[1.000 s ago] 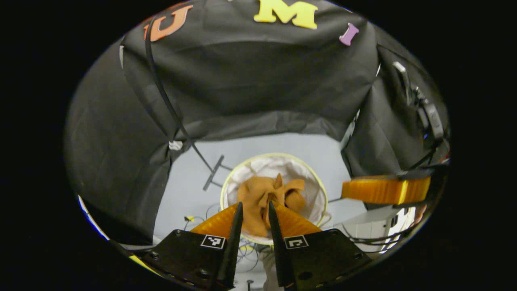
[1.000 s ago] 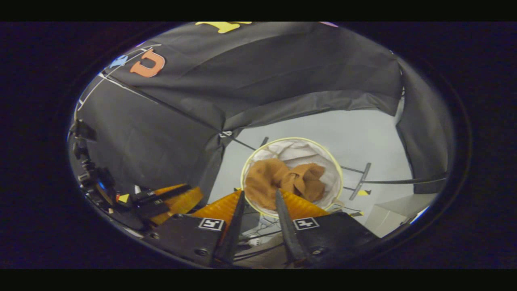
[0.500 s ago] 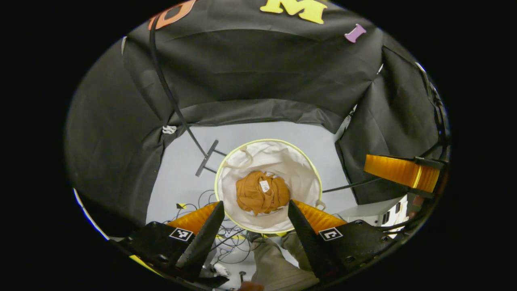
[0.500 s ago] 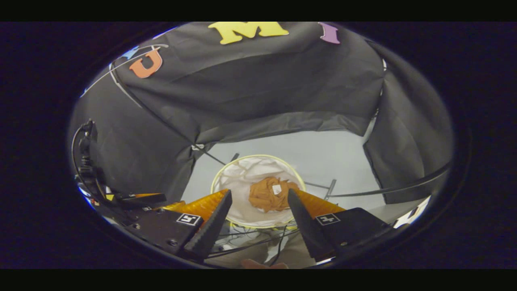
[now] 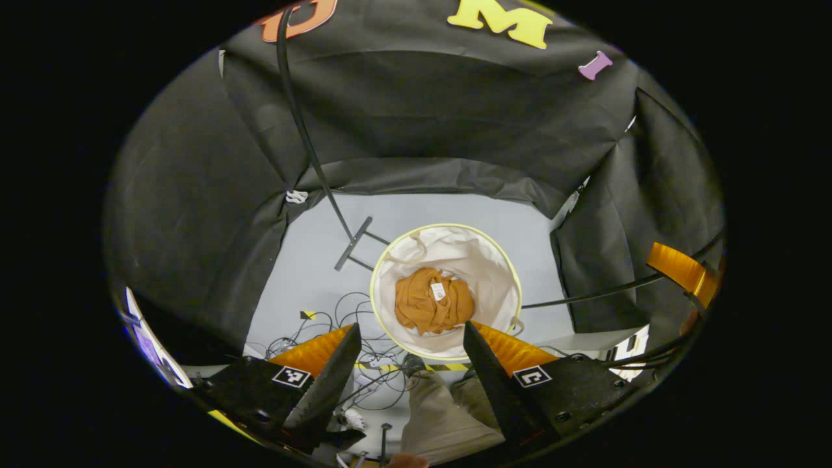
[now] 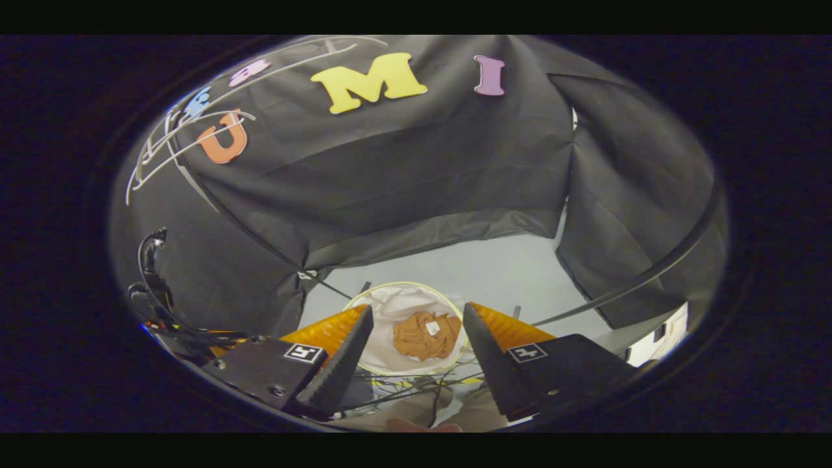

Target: Grasp the clothes on the hanger with both hands and then place them into the laundry hamper below.

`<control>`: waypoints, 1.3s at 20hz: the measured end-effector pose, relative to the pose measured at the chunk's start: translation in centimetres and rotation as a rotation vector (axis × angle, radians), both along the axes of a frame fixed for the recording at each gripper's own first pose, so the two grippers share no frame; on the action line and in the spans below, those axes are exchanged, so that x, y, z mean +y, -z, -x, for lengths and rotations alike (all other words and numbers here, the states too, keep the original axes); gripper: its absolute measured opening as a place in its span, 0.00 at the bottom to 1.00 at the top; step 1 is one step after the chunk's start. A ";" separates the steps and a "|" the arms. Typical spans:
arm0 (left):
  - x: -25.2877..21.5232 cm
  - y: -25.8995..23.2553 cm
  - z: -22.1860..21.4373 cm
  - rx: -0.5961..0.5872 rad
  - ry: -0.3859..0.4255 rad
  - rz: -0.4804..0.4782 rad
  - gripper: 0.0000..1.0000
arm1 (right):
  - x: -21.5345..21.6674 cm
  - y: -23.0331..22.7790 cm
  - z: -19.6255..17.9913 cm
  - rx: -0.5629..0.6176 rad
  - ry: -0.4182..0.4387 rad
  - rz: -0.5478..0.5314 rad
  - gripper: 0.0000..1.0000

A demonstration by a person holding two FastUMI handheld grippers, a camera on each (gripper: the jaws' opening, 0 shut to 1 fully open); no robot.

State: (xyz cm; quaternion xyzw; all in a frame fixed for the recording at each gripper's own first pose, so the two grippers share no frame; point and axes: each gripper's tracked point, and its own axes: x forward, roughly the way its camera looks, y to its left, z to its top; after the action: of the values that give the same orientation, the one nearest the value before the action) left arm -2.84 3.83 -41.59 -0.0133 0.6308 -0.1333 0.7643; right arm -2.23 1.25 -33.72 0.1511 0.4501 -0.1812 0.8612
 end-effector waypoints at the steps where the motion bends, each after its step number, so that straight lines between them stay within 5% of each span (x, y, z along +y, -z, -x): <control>1: -0.2 -1.1 0.1 -0.011 -0.015 0.004 1.00 | -0.2 -0.6 -0.1 -0.009 -0.014 0.009 0.90; 7: -1.8 -6.7 0.1 -0.133 -0.057 -0.006 0.97 | -0.8 -4.9 0.9 -0.073 -0.094 0.039 0.88; 26: -2.9 -23.1 -4.5 -0.642 -0.082 0.048 0.97 | -2.3 -20.1 1.8 -0.449 -0.161 0.169 0.89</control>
State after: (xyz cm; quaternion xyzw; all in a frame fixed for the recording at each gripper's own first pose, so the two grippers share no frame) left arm 1.70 0.95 -18.47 -0.0142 0.3533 -0.1146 0.9284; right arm -4.07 -1.04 -13.61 0.0788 0.2415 -0.1109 0.9608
